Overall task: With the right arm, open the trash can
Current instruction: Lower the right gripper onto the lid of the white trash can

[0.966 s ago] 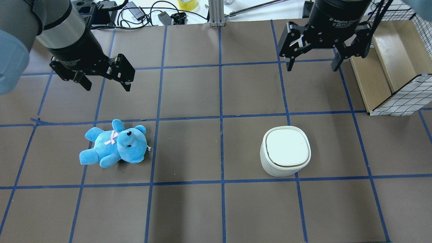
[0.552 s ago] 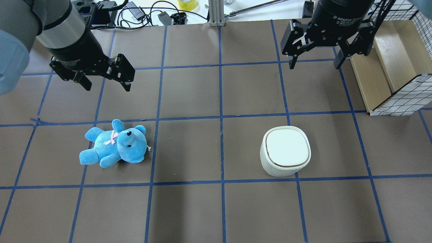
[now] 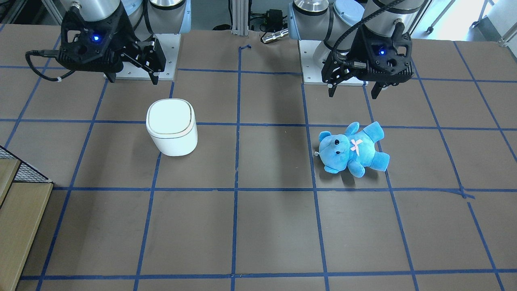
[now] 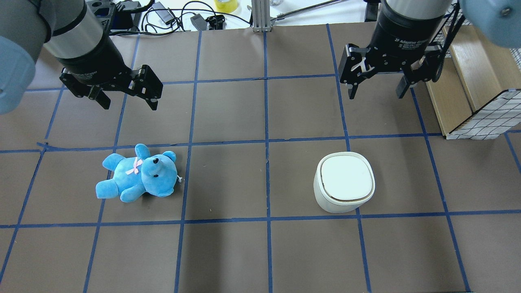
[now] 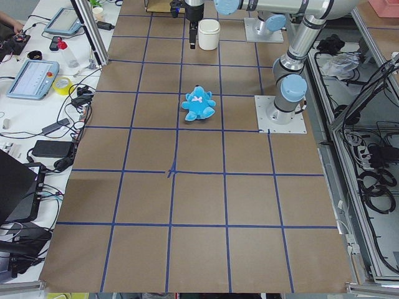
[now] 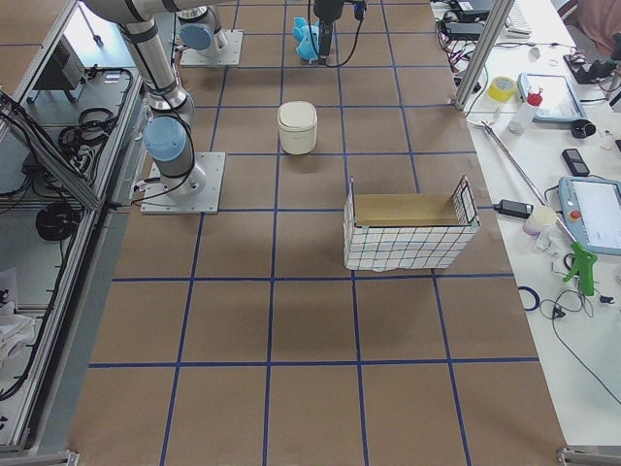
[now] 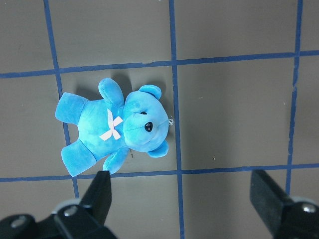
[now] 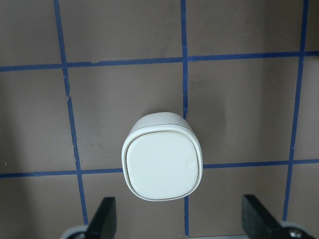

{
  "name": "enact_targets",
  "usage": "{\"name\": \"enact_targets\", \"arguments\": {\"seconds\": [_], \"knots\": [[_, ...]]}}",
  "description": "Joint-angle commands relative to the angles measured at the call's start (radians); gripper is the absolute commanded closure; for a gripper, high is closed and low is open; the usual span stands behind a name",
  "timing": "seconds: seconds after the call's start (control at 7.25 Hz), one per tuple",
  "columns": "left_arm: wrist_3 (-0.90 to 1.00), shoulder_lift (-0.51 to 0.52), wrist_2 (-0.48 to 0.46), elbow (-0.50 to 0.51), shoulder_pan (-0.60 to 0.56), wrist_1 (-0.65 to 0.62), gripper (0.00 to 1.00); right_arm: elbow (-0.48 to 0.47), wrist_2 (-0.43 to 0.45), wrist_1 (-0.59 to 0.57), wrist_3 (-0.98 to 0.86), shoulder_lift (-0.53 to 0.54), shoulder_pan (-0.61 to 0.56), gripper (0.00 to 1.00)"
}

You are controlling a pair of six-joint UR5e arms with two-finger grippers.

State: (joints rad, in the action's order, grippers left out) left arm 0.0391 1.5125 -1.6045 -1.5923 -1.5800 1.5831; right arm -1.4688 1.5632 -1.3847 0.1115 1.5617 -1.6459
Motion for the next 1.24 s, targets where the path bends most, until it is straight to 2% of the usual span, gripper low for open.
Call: {"name": "enact_targets", "arguments": {"seconds": [0.0, 0.14, 0.28, 0.41, 0.69, 1.1], "knots": [[0.001, 0.0, 0.0, 0.0, 0.0, 0.0, 0.0, -0.135, 0.015, -0.1, -0.001, 0.009, 0.0, 0.11], [-0.001, 0.0, 0.0, 0.0, 0.0, 0.0, 0.0, -0.195, 0.02, -0.155, -0.001, 0.03, 0.0, 0.18], [-0.001, 0.0, 0.0, 0.0, 0.0, 0.0, 0.0, -0.261, 0.04, -0.177, -0.001, 0.032, 0.0, 0.4], [0.001, 0.0, 0.0, 0.0, 0.0, 0.0, 0.0, -0.316, 0.043, -0.212, 0.0, 0.034, 0.0, 0.57], [0.001, 0.0, 0.0, 0.0, 0.0, 0.0, 0.0, -0.398, 0.035, -0.247, 0.005, 0.028, 0.0, 1.0], [0.001, 0.0, 0.0, 0.0, 0.0, 0.0, 0.0, -0.569, 0.051, -0.411, 0.004, 0.024, -0.002, 1.0]]}}
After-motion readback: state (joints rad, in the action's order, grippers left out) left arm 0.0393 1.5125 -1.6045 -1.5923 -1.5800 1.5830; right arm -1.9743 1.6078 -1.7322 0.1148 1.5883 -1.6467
